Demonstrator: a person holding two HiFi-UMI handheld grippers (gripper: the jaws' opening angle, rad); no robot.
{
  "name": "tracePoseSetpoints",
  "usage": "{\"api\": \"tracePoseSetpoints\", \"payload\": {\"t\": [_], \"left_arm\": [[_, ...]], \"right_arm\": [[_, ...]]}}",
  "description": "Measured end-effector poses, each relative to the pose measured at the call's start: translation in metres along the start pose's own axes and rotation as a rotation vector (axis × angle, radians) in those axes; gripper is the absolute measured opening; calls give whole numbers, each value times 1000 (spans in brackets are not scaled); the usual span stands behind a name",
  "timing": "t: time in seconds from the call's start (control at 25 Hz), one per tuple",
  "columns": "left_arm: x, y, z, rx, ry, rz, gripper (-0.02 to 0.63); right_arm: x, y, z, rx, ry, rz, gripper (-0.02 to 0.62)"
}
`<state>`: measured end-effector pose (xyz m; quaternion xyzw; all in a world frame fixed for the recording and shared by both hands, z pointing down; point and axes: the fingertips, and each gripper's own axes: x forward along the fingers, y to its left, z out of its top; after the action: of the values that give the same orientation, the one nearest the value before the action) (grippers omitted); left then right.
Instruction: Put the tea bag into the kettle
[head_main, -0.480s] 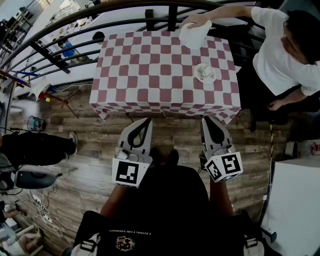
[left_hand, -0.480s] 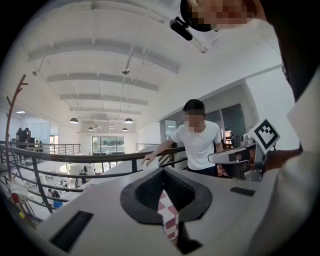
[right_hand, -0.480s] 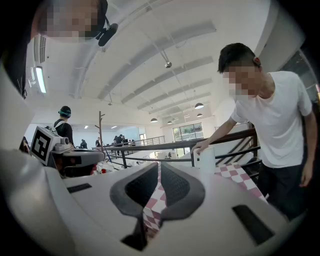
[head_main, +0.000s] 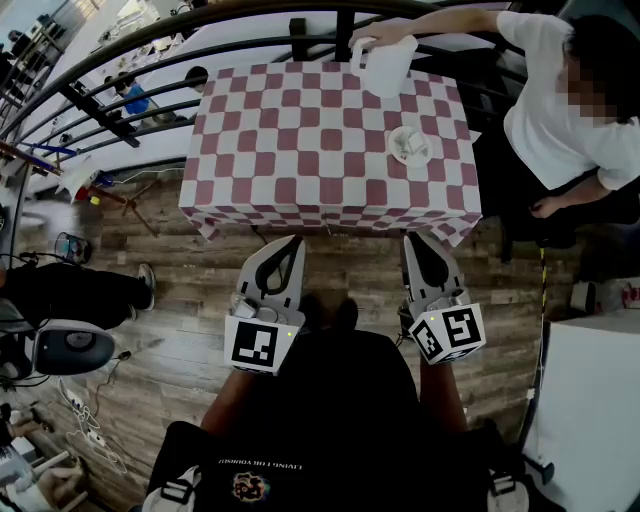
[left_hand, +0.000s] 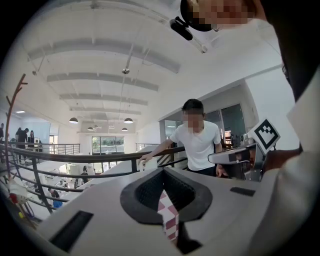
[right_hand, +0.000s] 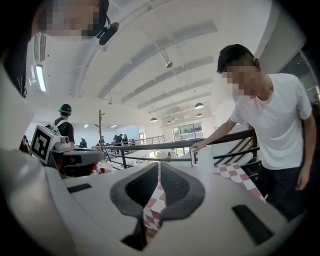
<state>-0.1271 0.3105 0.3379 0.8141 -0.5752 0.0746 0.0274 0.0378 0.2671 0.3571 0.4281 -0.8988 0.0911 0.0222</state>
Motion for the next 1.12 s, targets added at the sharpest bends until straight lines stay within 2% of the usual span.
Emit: {"api": "tracePoseSetpoints", "payload": {"t": [0.44,0.6,1.12], "left_arm": [[3,-4,-4,-4,0,-14,3],[5,-7,-4,-5,4,-23,3],[15,-26,-4,-3,12,-45,3]], "right_arm": [[-1,3,-2,37,-11,35,31],[-3,2,-4,37,-3,44,69],[-17,-20,-9,20,12,5,81]]}}
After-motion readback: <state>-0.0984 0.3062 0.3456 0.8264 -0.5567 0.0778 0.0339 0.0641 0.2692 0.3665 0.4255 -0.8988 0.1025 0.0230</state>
